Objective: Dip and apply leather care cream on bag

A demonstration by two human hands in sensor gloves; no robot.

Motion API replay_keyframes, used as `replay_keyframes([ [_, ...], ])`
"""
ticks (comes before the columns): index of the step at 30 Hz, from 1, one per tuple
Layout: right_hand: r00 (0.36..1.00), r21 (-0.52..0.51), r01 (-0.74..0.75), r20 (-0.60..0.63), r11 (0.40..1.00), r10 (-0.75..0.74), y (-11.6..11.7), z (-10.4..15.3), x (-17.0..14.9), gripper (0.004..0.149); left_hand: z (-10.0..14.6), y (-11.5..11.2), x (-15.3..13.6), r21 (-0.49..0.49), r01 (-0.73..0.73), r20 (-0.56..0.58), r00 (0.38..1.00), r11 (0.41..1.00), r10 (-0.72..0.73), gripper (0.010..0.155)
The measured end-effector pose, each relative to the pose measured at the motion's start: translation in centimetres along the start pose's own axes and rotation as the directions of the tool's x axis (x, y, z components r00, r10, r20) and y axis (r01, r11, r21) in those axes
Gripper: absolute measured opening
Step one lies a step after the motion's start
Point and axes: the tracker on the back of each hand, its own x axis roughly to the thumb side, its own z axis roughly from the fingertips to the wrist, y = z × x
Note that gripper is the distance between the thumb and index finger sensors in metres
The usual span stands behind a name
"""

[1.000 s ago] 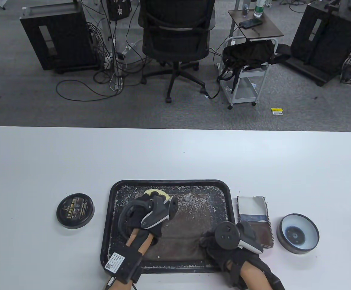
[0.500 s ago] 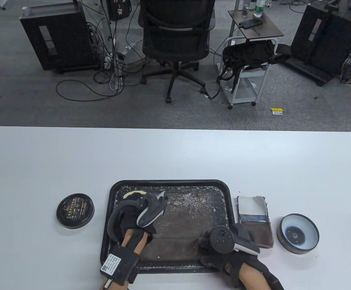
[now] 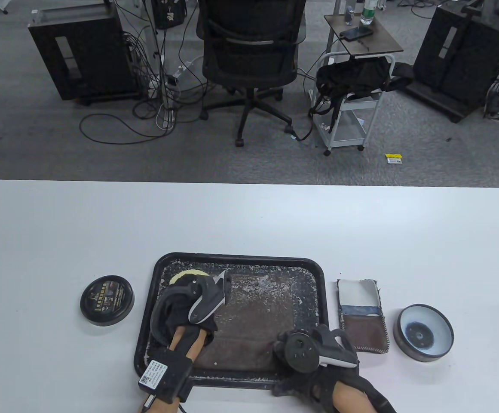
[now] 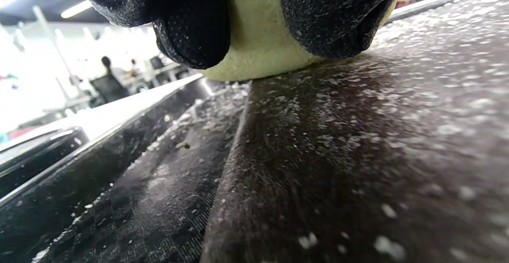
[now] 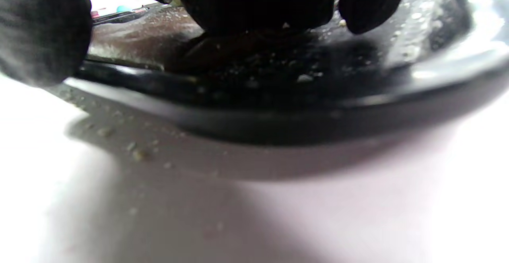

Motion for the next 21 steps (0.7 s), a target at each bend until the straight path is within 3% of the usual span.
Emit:
replay_keyframes([
  [13, 0.999, 0.017, 0.042, -0.013, 0.999, -0.042, -0.3, -0.1, -0.9, 0.085, 1.5, 0.7, 5.4, 0.092, -0.051, 0.285, 0.958, 0.994, 0.023, 0.057],
  [21, 0.997, 0.041, 0.069, -0.034, 0.997, -0.067, -0.3, 0.0, -1.4, 0.085, 1.8, 1.2, 7.7, 0.104, -0.150, 0.356, 0.929, 0.983, 0.104, 0.059],
])
